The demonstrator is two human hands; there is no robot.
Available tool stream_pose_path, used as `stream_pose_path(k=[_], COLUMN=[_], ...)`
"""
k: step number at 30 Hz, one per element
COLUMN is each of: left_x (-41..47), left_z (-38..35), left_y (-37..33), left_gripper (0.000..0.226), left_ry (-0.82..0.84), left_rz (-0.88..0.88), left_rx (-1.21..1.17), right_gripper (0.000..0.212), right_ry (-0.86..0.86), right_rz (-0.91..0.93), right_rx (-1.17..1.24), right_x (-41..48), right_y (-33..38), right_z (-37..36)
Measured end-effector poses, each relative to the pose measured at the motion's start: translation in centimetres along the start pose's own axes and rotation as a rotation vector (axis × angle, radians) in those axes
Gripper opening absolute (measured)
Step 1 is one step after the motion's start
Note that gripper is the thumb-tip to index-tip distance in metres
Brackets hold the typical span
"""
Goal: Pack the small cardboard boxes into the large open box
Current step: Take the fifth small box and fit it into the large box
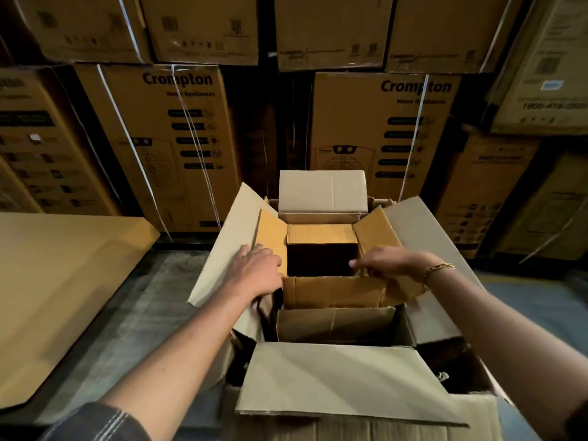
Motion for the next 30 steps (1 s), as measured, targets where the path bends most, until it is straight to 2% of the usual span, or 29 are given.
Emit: stream_pose_path(k=[2,3,5,7,9,13,15,18,23,30], left_x=[-1.0,-1.7,-2.9,-3.8,-4.2,-4.4,-4.2,-4.0,-3.5,-3.7], left_z=[1.1,1.2,-0.2,-2.6,-5.0,-6.5,-6.6,-6.4,-6.1,-6.2], left_y=[-2.0,-3.2,-5.2,-5.9,-5.3,-4.5,-4.2,-4.1,-3.9,-4.3], left_gripper=[0.047,0.053,0.071,0.094,0.104,0.102,0.103,0.102,0.102,0.102], left_ry=[0.005,0.073,0.263,0.411,0.475,0.447,0.443,0.446,0.433,0.479], left_rz=[-0.06,-0.084,-0.12,-0.153,-0.153,-0.129,-0.117,-0.102,-0.095,-0.151], left_rx=[-0.05,-0.082,-0.124,-0.078,-0.027,-0.055,-0.056,-0.052,-0.055,-0.004], right_gripper=[0.027,0.028,0.048,0.068,0.08,0.113,0.121,0.116,0.088,0.077], right_ry=[0.236,0.312,0.375,0.328,0.24,0.156,0.158,0.163,0.121,0.07], right_rz=[0.029,0.039,0.051,0.033,0.059,0.083,0.069,0.036,0.016,0.032], right_rx=[0.022,-0.032,-0.2,-0.439,-0.61,-0.555,-0.544,-0.564,-0.539,-0.516], right_x=[-1.8,-2.3,-2.8,-2.6,-2.6,-2.7,-2.0,-0.9,-1.6,-2.8], right_y=[0.1,-0.1,-0.7,-1.6,-2.2,-2.9,-3.5,-4.1,-2.8,-2.8], right_z=[-1.7,-2.6,-4.5,-5.8,-6.8,-7.2,-7.1,-7.2,-6.8,-7.4])
Point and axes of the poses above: each hand's wrist, its own x-axis towards the middle knuckle, its own z-axis out of the back of the hand, y = z × x, the point moved 8 cm from there along x, towards the middle knuckle, and after that the axes turned 1 degree about x, right-handed, at the moved point
